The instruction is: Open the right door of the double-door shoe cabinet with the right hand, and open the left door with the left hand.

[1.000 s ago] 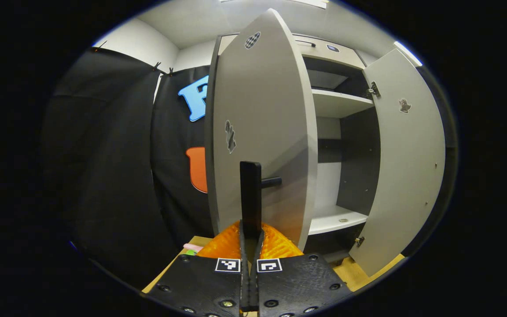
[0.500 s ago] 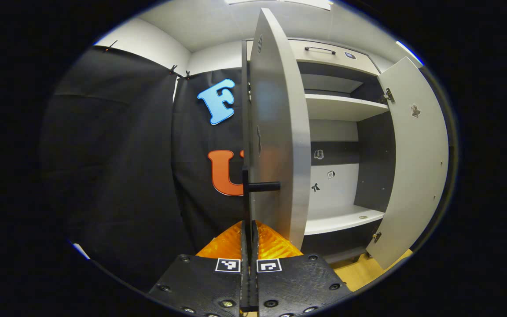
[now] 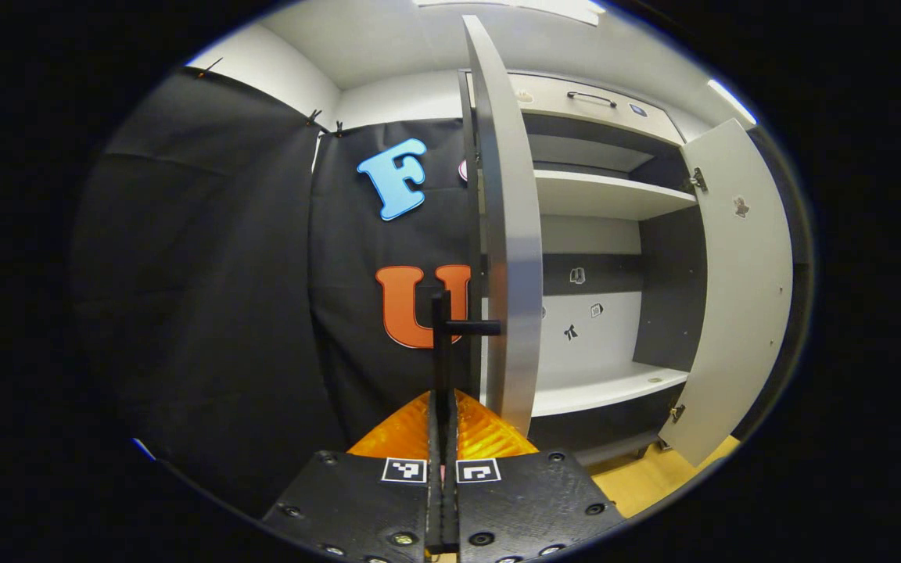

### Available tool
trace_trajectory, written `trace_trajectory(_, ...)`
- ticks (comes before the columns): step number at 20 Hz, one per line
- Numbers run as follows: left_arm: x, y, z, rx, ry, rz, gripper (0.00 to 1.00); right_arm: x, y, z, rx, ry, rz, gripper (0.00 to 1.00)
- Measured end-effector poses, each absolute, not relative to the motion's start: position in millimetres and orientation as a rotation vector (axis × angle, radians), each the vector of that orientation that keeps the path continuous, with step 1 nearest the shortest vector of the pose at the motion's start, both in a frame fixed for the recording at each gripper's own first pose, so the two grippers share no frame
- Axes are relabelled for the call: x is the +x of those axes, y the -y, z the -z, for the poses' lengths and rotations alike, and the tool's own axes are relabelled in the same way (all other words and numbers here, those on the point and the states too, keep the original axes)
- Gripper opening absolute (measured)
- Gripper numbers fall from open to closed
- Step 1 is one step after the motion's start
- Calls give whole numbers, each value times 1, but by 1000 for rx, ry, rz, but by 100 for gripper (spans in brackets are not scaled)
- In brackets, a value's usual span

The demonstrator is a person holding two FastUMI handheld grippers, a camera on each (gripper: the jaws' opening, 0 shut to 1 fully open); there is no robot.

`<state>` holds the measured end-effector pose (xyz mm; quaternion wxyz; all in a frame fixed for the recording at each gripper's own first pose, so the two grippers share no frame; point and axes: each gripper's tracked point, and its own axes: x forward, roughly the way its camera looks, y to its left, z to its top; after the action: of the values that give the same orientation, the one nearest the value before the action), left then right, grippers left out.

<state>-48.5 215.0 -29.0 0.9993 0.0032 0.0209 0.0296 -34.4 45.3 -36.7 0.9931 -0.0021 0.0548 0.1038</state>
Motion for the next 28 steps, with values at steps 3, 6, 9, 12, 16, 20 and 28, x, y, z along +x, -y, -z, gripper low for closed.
trace_trajectory(3, -53, -221, 35, 9, -52, -74, 1, -36, -48, 37, 0, -112, -212, 100)
trace_trajectory(6, -64, -222, 55, 28, -141, -81, 2, -37, -48, 36, 4, -106, -212, 100)
trace_trajectory(9, -76, -238, 65, 28, -147, -133, 49, -36, -51, 37, 6, -107, -215, 100)
trace_trajectory(12, -88, -242, 75, -36, -135, -152, 90, -34, -53, 40, 0, -115, -222, 100)
trace_trajectory(16, -104, -245, 79, -64, -133, -171, 98, -30, -58, 40, -4, -113, -228, 100)
trace_trajectory(20, -121, -235, 66, -54, -122, -170, 98, -27, -57, 34, -8, -101, -222, 100)
trace_trajectory(28, -154, -156, 7, -29, -61, -66, 97, -25, -49, 22, -3, -79, -195, 100)
